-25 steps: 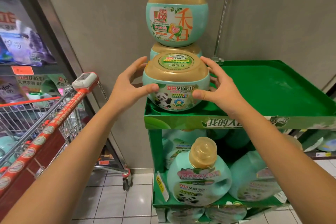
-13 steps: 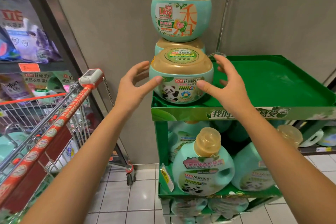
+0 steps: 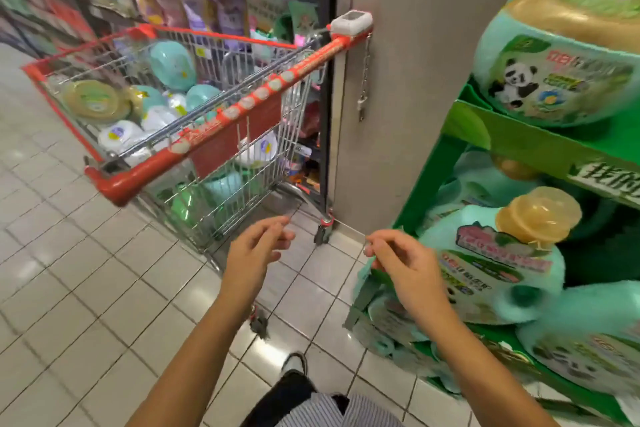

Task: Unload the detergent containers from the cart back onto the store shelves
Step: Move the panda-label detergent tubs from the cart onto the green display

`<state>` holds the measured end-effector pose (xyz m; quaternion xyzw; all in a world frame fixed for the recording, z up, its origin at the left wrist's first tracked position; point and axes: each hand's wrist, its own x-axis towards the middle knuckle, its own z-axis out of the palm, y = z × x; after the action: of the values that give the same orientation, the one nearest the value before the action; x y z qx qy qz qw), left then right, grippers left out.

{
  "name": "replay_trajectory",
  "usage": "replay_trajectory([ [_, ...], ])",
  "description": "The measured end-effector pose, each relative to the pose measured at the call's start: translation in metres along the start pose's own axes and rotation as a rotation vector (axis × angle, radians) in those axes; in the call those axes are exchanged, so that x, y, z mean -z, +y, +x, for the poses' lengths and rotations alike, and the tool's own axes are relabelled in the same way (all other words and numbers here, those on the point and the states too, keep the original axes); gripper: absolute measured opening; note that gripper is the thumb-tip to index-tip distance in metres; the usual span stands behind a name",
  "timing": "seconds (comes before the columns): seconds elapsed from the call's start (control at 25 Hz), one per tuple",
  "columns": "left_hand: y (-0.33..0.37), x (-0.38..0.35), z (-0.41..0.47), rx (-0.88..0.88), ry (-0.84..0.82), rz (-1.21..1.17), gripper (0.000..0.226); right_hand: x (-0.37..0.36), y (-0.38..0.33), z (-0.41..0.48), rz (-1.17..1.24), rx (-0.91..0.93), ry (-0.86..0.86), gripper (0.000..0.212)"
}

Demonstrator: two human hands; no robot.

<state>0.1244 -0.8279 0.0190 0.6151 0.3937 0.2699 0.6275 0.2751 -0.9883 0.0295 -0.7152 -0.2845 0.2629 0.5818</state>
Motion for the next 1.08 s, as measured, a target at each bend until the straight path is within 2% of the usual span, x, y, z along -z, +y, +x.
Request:
replay_trajectory([
  [0.08, -0.042, 0.045, -0.043, 0.152, 0.126, 0.022, 0.021, -0.029, 0.03, -0.011, -0.032, -0.146, -0.216, 0.015],
  [0.16, -0.075, 0.089, -0.082, 0.273, 0.25, 0.027, 0.021, -0.054, 0.052, -0.019, -0.109, -0.228, -0.352, 0.015],
  [0.28, -0.113, 0.152, -0.135, 0.381, 0.459, 0.02, 0.021, -0.095, 0.069, -0.03, -0.267, -0.26, -0.542, 0.014],
  [0.36, -0.134, 0.193, -0.172, 0.429, 0.576, 0.005, 0.02, -0.138, 0.071, -0.034, -0.364, -0.238, -0.64, 0.021],
  [0.44, -0.152, 0.21, -0.193, 0.484, 0.625, -0.029, 0.019, -0.166, 0.067, -0.032, -0.403, -0.214, -0.659, 0.026],
  [0.52, -0.167, 0.245, -0.215, 0.555, 0.686, -0.114, 0.016, -0.219, 0.06, -0.037, -0.419, -0.18, -0.69, 0.022],
  [0.64, -0.182, 0.304, -0.231, 0.631, 0.663, -0.114, 0.015, -0.288, 0.052, -0.046, -0.383, -0.17, -0.684, 0.019],
  [0.76, -0.185, 0.367, -0.24, 0.619, 0.608, -0.071, 0.016, -0.344, 0.052, -0.058, -0.374, -0.226, -0.666, 0.013],
  [0.88, -0.182, 0.422, -0.232, 0.604, 0.632, -0.068, 0.015, -0.376, 0.056, -0.066, -0.409, -0.295, -0.679, 0.013],
  [1.08, -0.174, 0.485, -0.167, 0.54, 0.649, -0.113, 0.018, -0.407, 0.071, -0.054, -0.453, -0.385, -0.638, 0.017],
])
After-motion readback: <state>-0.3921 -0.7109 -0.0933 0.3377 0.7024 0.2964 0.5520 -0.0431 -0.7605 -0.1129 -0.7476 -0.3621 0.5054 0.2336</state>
